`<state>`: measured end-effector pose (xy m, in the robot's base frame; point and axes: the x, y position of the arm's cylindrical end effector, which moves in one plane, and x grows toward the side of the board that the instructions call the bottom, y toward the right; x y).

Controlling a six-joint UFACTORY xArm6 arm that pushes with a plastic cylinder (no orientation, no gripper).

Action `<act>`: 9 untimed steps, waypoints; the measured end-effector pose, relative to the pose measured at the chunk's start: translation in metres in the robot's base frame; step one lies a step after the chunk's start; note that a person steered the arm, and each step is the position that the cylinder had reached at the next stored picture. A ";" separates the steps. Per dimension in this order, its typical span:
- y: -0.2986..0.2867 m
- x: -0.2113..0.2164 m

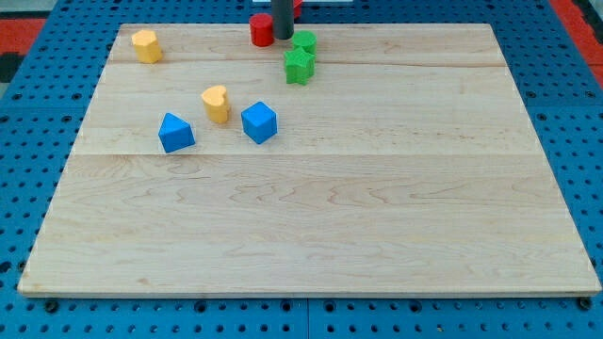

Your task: Push red circle beside green star

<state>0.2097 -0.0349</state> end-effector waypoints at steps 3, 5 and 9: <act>-0.066 -0.016; -0.111 -0.013; -0.136 0.092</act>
<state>0.3020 -0.1706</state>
